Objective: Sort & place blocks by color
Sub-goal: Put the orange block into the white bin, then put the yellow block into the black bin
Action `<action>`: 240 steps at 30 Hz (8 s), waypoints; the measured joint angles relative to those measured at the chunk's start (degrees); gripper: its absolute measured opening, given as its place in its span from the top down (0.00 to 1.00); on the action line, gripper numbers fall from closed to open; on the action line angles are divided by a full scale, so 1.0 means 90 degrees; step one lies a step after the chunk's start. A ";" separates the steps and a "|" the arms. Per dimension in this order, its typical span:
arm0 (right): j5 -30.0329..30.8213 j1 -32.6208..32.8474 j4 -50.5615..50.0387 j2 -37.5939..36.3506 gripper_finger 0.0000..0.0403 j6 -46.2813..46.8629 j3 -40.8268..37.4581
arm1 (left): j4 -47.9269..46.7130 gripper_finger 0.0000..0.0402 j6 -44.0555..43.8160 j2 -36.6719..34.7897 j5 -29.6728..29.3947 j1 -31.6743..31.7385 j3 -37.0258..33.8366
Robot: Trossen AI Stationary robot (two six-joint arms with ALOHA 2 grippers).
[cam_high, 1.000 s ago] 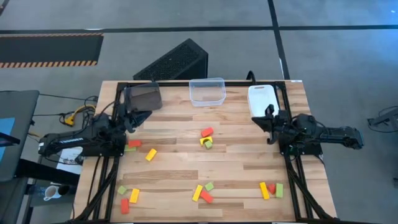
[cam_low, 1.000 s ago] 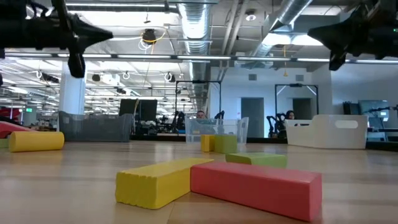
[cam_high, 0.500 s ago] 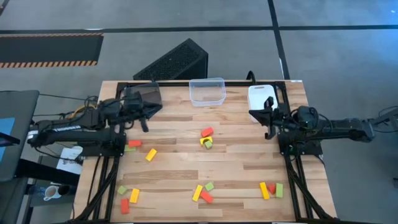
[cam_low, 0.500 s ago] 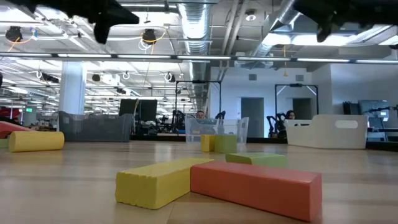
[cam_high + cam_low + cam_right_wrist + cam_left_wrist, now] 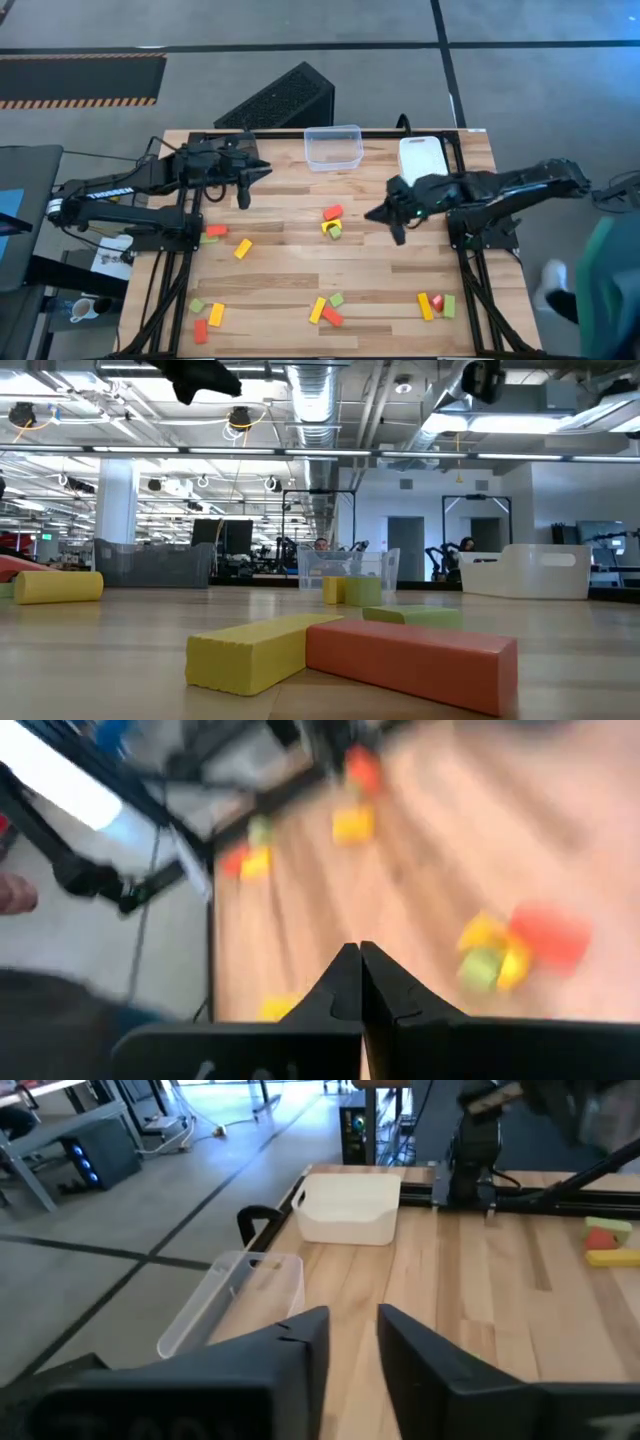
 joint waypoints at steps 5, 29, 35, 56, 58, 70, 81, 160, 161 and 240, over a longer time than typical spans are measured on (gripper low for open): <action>-0.1124 0.0193 -0.2382 0.0913 0.98 0.1873 0.1087 | -0.0194 0.62 -0.0408 0.0000 -0.0002 0.0000 0.0000; -0.3959 0.2270 -0.2731 0.2092 0.30 0.5472 -0.0913 | -0.0637 0.35 -0.0494 0.0000 -0.0015 0.0000 0.0000; -0.4014 0.2352 -0.2511 0.2119 0.30 0.5381 -0.1566 | -0.0619 0.35 -0.0466 0.0000 -0.0028 0.0000 0.0000; -0.4183 0.2781 -0.0779 0.2121 0.30 0.5614 -0.2542 | -0.0618 0.35 -0.0573 0.0000 -0.0233 0.0000 -0.0002; -0.4183 0.2838 -0.0786 0.2121 0.30 0.5645 -0.2542 | -0.0618 0.35 -0.0575 0.0000 -0.0262 0.0000 -0.0002; -0.4011 0.2841 -0.0453 0.2121 0.45 0.5879 -0.2545 | -0.0620 0.35 -0.0495 0.0000 -0.0460 0.0000 -0.0002; -0.3971 0.2804 -0.0531 0.2048 0.73 0.5805 -0.2461 | -0.0620 0.35 -0.0391 0.0000 -0.0525 0.0000 -0.0002; 0.0637 -0.3201 -0.0786 0.0866 0.33 -0.1446 0.0301 | -0.1914 0.35 -0.4338 -0.2280 0.1762 0.0486 -0.2514; 0.0638 -0.3029 -0.0596 0.0944 0.33 -0.1464 0.0302 | -0.1952 0.35 -0.4438 -0.2114 0.1898 0.0429 -0.2514; -0.0016 -0.1820 -0.0584 0.2107 0.33 -0.2175 0.0289 | -0.3942 0.77 -0.4396 0.3529 -0.1038 -0.1276 0.1216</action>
